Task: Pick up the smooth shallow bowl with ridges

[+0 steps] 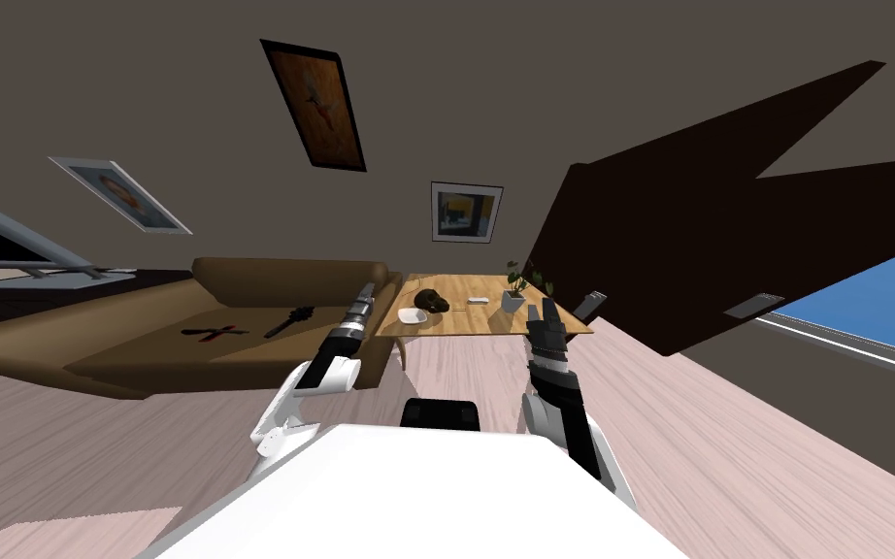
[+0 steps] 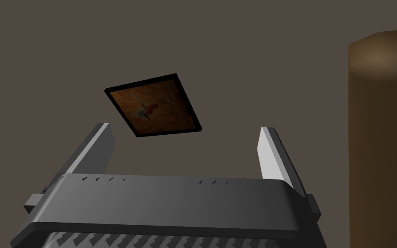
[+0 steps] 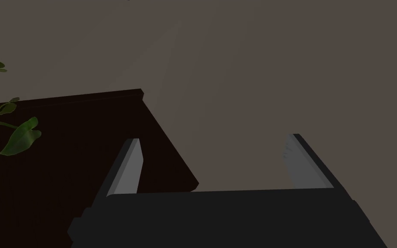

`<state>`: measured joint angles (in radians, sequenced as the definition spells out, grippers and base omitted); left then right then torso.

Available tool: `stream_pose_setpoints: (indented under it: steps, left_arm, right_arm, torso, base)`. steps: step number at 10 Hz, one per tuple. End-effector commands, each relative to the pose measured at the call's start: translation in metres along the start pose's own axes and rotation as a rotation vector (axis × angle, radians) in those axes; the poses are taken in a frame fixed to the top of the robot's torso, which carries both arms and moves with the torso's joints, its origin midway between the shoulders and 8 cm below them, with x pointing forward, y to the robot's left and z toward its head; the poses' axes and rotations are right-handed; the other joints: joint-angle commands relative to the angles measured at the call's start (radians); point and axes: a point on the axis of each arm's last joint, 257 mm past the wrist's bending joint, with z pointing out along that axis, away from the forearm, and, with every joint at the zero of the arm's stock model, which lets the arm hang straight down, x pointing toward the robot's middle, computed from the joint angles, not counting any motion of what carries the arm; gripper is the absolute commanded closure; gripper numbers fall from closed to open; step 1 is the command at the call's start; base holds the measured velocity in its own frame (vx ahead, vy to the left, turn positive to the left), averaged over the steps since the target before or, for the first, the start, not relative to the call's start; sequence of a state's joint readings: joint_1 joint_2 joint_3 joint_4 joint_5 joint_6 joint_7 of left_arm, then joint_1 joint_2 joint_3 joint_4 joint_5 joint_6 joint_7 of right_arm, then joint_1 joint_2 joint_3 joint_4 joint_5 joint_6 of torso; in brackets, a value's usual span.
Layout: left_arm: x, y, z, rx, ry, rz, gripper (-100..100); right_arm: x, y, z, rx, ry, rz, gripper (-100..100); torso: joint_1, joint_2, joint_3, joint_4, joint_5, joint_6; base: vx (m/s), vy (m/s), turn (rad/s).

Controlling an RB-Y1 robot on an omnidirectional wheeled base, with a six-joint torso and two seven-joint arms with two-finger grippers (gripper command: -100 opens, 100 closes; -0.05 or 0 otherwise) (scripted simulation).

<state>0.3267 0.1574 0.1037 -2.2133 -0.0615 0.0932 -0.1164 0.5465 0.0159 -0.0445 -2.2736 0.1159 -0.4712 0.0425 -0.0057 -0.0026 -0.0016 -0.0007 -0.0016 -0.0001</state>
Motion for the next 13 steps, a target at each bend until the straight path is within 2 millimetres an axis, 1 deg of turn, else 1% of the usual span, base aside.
stream_pose_setpoints:
  steps: [1,2,5,6,7,8,9,10,11,12,13]
  left_arm:
    - [-0.001,0.012,0.007,-0.041,-0.002,0.013,-100]
    - [0.000,0.019,0.007,-0.071,0.002,0.013,-100]
    - [-0.003,0.044,0.014,-0.153,0.000,0.036,-100]
    - [-0.002,0.050,0.013,-0.180,0.004,0.036,-100]
    - [-0.002,0.052,0.013,-0.184,0.005,0.036,-100]
    - [-0.004,0.064,0.015,-0.225,0.004,0.048,-100]
    - [-0.003,0.068,0.014,-0.241,0.007,0.048,-100]
    - [-0.005,0.080,0.016,-0.281,0.007,0.060,-100]
    - [-0.004,0.084,0.015,-0.297,0.009,0.060,-100]
    - [-0.006,0.096,0.017,-0.334,0.009,0.072,-100]
    - [-0.006,0.101,0.015,-0.354,0.012,0.072,-100]
  right_arm:
    - [0.000,0.000,0.000,0.000,0.000,0.000,0]
    - [0.000,0.000,0.000,0.000,0.000,0.000,0]
    - [0.000,0.000,0.000,0.000,0.000,0.000,0]
    - [0.000,0.000,0.000,0.000,0.000,0.000,0]
    - [0.000,0.000,0.000,0.000,0.000,0.000,0]
    - [0.000,0.000,0.000,0.000,0.000,0.000,0]
    - [0.000,0.000,0.000,0.000,0.000,0.000,0]
    - [0.000,0.000,0.000,0.000,0.000,0.000,0]
    - [0.000,0.000,0.000,0.000,0.000,0.000,0]
    - [0.000,0.000,0.000,0.000,0.000,0.000,0]
    - [0.000,0.000,0.000,0.000,0.000,0.000,0]
  torso:
    - [0.000,0.000,0.000,0.000,0.000,0.000]
    - [-0.001,0.000,0.000,0.000,0.000,0.000]
    - [0.001,0.001,0.000,0.000,0.000,0.000]
    - [0.000,0.000,0.000,0.000,0.000,0.000]
    - [0.001,0.000,0.000,0.000,0.000,0.000]
    - [0.003,0.001,0.000,0.000,0.001,0.000]
    - [0.002,0.000,0.000,0.000,0.001,0.000]
    - [0.002,0.000,0.000,0.000,0.000,0.000]
    - [0.001,0.000,0.000,0.000,0.000,0.000]
    - [0.002,0.000,0.000,0.000,0.000,0.000]
    - [0.000,-0.001,0.000,0.000,0.000,0.000]
  base:
    - [0.027,-0.115,0.015]
    - [0.020,-0.094,0.014]
    - [0.026,-0.084,0.015]
    - [0.039,-0.086,0.014]
    - [0.024,-0.039,0.004]
    - [0.027,-0.063,0.017]
    - [0.030,-0.065,0.014]
    - [0.027,-0.080,0.021]
    - [0.033,-0.073,0.015]
    - [0.049,-0.094,0.025]
    - [0.044,-0.082,0.015]
